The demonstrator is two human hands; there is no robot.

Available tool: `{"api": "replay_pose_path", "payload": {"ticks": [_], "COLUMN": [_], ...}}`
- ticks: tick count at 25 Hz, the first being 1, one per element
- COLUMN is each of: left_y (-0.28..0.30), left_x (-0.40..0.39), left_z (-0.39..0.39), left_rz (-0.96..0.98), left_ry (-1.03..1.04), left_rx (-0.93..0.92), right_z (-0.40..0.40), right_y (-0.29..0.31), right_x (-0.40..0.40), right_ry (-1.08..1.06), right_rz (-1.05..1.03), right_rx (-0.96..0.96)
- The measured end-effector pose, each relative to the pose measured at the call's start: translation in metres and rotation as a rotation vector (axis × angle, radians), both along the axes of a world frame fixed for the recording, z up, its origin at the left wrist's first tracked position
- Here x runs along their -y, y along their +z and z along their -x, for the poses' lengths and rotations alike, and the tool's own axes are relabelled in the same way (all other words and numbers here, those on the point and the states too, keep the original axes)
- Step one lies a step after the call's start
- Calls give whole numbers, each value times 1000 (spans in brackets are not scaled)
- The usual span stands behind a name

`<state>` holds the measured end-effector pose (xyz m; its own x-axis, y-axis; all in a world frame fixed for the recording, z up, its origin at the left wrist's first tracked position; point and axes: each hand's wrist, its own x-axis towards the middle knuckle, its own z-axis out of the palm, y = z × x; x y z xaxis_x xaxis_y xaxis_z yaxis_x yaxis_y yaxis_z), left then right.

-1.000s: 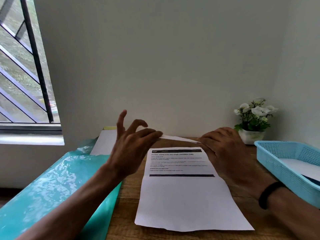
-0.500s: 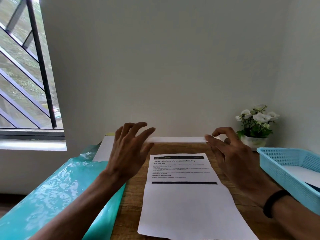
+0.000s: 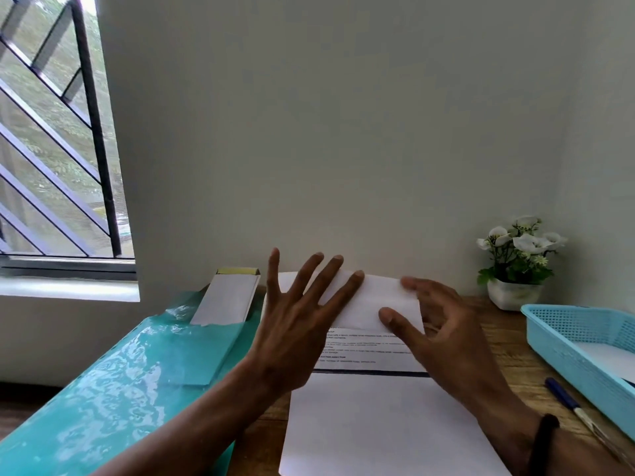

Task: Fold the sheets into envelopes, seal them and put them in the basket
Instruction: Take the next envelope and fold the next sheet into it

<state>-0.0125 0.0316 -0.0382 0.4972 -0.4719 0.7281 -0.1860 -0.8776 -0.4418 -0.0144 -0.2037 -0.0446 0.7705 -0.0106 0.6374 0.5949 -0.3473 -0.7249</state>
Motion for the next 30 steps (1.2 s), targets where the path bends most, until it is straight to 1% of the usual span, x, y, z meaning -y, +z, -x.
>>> {"api": "replay_pose_path", "payload": {"ticks": [2, 3, 4, 6, 8, 11, 13, 14, 16, 18, 20, 22, 26, 30], "left_y": [-2, -2, -2, -1, 2, 3, 0, -2, -5, -11, -17, -22, -24, -21], "left_x": [8, 11, 13, 10, -2, -36, -65, -78, -99, -112, -114, -114, -115, -115], "left_z": [3, 4, 3, -2, -8, -23, -34, -39, -47, -52, -56, -57, -54, -50], "left_rz": [-24, -40, -55, -52, 38, 238, 401, 514, 766, 921, 961, 975, 1044, 1116], "left_ry": [-51, -69, -74, -39, 2, 92, 195, 258, 420, 538, 574, 571, 498, 472], "left_rx": [0, -5, -8, -5, 12, 23, -1, -59, -248, -388, -470, -487, -515, -466], "right_z": [-8, -12, -14, -17, -17, -20, -20, -21, -23, -20, -16, -12, -14, -15], "right_y": [0, 0, 1, 5, 9, 3, -2, -5, -9, -10, -11, -12, -14, -15], "right_x": [2, 3, 4, 10, 15, 22, 20, 20, 20, 17, 14, 9, 9, 10], "right_ry": [105, 148, 170, 154, 116, 156, 145, 145, 154, 136, 102, 92, 69, 60], "right_rz": [-166, -239, -285, -286, -263, -376, -341, -309, -253, -181, -76, -10, 31, 35], "right_rx": [-196, -249, -270, -260, -263, -320, -352, -371, -417, -452, -464, -450, -447, -461]}}
